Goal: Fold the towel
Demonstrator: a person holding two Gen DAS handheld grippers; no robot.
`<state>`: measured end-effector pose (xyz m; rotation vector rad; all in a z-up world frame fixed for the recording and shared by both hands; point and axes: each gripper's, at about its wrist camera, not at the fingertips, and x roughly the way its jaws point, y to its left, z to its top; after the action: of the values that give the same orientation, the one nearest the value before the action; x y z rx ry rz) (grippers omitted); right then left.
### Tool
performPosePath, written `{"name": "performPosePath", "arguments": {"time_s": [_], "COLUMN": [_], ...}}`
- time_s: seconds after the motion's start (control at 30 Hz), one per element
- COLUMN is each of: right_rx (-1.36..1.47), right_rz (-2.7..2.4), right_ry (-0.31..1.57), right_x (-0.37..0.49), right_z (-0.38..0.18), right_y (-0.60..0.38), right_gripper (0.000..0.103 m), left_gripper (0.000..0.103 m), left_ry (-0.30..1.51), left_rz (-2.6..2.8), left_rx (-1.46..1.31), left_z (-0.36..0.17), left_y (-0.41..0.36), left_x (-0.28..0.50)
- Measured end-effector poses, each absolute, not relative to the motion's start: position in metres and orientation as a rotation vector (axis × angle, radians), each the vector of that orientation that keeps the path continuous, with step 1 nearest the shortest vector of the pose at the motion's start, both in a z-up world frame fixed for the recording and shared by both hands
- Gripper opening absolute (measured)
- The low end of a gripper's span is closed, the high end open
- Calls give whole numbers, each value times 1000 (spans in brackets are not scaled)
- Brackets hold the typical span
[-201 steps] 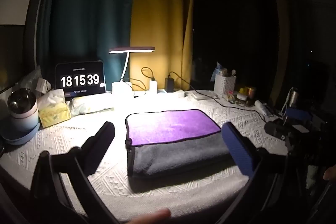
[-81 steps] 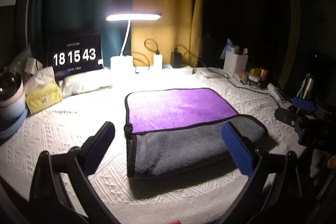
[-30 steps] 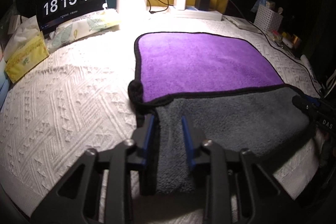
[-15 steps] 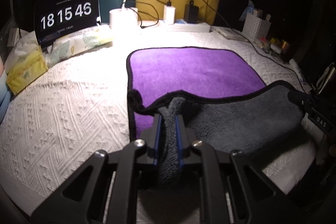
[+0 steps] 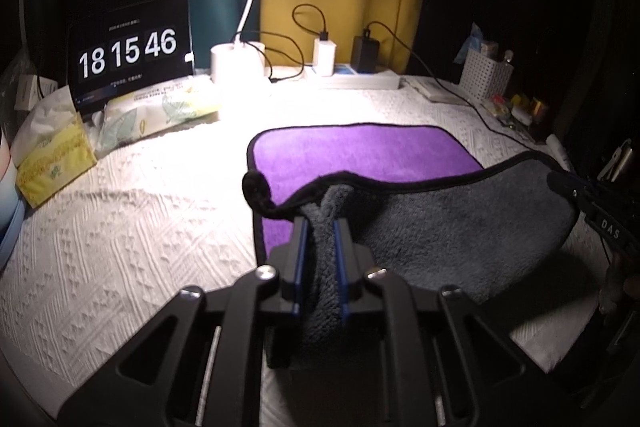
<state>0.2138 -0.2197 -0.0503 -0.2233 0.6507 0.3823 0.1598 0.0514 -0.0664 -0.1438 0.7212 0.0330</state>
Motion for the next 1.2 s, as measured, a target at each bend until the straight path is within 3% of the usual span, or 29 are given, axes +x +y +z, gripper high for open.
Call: {"name": "performPosePath", "arguments": {"time_s": [1.2], "right_rx": [-222], "right_rz": [357], "right_ry": [631], "right_x": [286], "right_z": [-36], "right_y": [-191], "right_gripper": [6], "left_gripper": [14], "left_ry": [685], "left_rz": [22], "left_rx": [-158], "left_z": [-57], "left_y": [81], "left_x": [227]}}
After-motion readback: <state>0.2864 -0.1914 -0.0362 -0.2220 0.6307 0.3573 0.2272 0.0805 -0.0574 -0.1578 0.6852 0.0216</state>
